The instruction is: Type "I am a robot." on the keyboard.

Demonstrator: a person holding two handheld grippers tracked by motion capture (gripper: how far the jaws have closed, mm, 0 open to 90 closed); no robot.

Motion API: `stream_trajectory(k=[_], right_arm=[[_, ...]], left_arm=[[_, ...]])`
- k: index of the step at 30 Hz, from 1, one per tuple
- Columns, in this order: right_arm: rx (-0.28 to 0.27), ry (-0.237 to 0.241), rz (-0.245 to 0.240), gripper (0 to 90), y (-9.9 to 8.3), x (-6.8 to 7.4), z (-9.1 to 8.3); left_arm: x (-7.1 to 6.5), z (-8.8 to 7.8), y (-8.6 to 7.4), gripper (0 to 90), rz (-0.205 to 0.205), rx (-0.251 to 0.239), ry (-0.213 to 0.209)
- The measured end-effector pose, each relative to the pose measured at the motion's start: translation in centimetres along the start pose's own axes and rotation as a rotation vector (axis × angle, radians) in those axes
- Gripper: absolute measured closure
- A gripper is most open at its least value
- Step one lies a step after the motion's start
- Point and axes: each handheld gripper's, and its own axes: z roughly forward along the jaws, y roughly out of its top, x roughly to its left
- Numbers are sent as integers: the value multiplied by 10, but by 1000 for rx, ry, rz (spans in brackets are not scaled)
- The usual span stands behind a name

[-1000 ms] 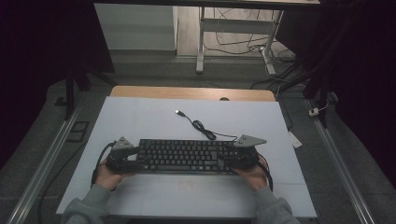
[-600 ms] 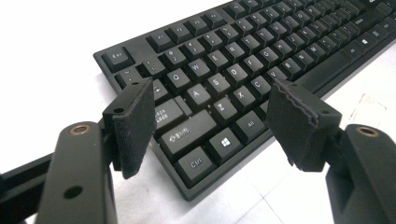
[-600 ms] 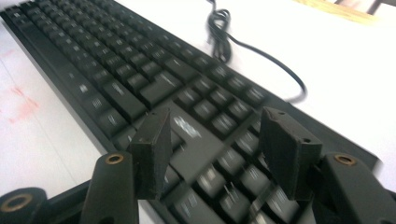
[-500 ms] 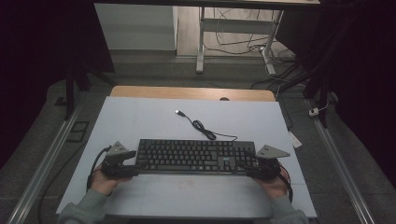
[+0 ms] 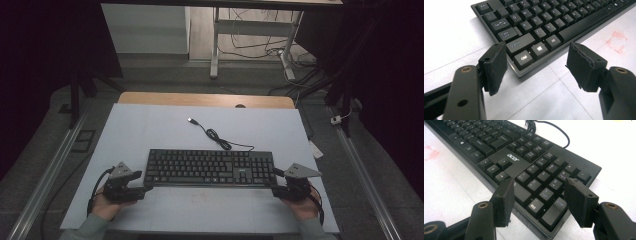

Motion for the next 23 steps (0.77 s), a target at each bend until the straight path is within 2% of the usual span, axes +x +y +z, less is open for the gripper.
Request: stream_trajectory(k=[5, 7, 23], right_arm=[[-1, 10, -8, 420, 0, 1, 2], [4, 0, -19, 422, 0, 1, 1], [-8, 8, -16, 426, 0, 1, 1]], left_arm=[[2, -1, 0, 324, -4, -10, 11], [3, -1, 0, 324, -5, -10, 11], [4, 0, 1, 323, -8, -11, 12]])
